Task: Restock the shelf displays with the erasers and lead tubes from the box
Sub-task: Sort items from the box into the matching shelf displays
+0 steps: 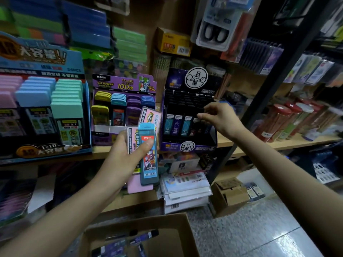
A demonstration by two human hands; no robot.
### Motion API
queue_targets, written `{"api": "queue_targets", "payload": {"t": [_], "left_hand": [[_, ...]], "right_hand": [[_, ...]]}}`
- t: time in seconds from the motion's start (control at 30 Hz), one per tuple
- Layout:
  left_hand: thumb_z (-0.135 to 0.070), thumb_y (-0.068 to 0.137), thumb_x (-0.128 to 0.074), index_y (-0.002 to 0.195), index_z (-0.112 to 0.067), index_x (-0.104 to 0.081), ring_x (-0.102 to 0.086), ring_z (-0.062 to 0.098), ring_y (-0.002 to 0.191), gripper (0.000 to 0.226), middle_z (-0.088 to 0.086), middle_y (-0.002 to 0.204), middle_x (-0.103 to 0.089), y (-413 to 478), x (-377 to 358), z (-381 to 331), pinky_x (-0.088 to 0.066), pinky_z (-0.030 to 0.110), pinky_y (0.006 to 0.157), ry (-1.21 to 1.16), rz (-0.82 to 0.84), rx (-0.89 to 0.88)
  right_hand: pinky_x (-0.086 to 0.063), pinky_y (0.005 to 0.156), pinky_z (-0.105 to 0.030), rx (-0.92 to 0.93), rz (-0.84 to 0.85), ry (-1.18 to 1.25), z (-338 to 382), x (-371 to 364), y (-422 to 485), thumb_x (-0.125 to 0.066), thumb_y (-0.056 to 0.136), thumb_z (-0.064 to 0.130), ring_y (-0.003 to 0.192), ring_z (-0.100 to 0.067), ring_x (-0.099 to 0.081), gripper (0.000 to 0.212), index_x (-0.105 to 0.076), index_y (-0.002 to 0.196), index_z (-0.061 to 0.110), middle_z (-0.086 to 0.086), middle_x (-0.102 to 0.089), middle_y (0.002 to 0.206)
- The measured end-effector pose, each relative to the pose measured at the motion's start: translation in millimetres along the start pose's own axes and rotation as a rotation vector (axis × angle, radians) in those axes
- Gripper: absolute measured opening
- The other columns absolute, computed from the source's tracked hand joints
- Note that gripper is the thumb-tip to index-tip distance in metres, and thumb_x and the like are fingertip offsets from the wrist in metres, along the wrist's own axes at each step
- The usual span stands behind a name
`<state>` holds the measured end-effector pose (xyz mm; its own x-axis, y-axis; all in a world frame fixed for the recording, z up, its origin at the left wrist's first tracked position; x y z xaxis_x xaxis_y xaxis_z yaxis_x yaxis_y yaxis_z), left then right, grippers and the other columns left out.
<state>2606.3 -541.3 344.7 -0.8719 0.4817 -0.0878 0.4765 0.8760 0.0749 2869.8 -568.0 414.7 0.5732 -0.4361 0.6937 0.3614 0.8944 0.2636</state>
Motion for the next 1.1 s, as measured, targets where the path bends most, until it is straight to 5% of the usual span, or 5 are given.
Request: {"api": "queue_targets", "payload": {"t": [0.23, 0.33, 0.47, 0.8, 1.1], "left_hand": [[-0.039, 0.072, -0.063, 0.113, -0.023, -0.056, -0.070, 0.013, 0.091, 0.044, 0.001, 0.101, -0.072, -3, 5, -5, -0.056, 0.031, 0.077, 0.009, 0.001, -0.011], [-0.038, 0.070, -0.064, 0.103, -0.028, -0.060, -0.069, 0.004, 0.083, 0.035, -0.011, 0.090, -0.073, -7, 10, -9, -0.054, 0.015, 0.063, 0.013, -0.013, -0.014], [-0.036, 0.071, -0.068, 0.111, -0.020, -0.060, -0.070, 0.007, 0.083, 0.044, -0.002, 0.095, -0.073, -13, 18, -11, -0.055, 0.021, 0.068, 0.065, -0.047, -0.007], [-0.048, 0.068, -0.061, 0.106, -0.024, -0.059, -0.071, 0.012, 0.082, 0.045, -0.002, 0.094, -0.074, -24, 50, -14, -0.054, 0.021, 0.063, 0.024, -0.061, -0.057], [-0.032, 0.084, -0.054, 0.105, -0.024, -0.057, -0.070, 0.008, 0.065, 0.022, -0.008, 0.079, -0.074, -27, 93, -51, -0.052, 0.017, 0.053, -0.055, -0.282, -0.240]], "right_hand": [[-0.053, 0.068, -0.038, -0.030, -0.145, -0.425, 23, -5, -26, -0.059, 0.090, 0.036, 0.073, -0.023, -0.065, 0.032, -0.066, 0.079, 0.007, -0.010, -0.069, 0.075], [-0.050, 0.058, -0.022, 0.014, -0.072, -0.123, 52, -32, -63, -0.054, 0.092, 0.038, 0.060, -0.008, -0.062, 0.032, -0.064, 0.072, 0.015, -0.001, -0.065, 0.065], [-0.049, 0.052, -0.030, -0.172, 0.162, 0.457, 89, -84, -89, -0.062, 0.089, 0.032, 0.058, -0.017, -0.060, 0.026, -0.066, 0.084, 0.007, -0.009, -0.066, 0.070], [-0.036, 0.034, -0.014, -0.301, 0.330, 0.797, 124, -120, -82, -0.062, 0.089, 0.011, 0.038, -0.006, -0.052, 0.008, -0.059, 0.089, 0.003, -0.008, -0.061, 0.067], [-0.054, 0.055, -0.019, -0.013, -0.102, 0.842, 131, -76, -19, -0.064, 0.086, 0.004, 0.065, -0.011, -0.068, 0.012, -0.057, 0.091, 0.011, -0.001, -0.068, 0.071]]}}
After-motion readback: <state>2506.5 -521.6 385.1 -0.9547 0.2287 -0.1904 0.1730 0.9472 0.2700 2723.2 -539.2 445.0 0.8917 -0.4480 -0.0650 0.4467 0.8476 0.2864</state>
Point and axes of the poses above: each hand's wrist, its own y-axis towards the middle knuckle, its own x-axis out of the back of the hand, z = x × y, the point moved 5 cm from there along y, towards the middle knuckle
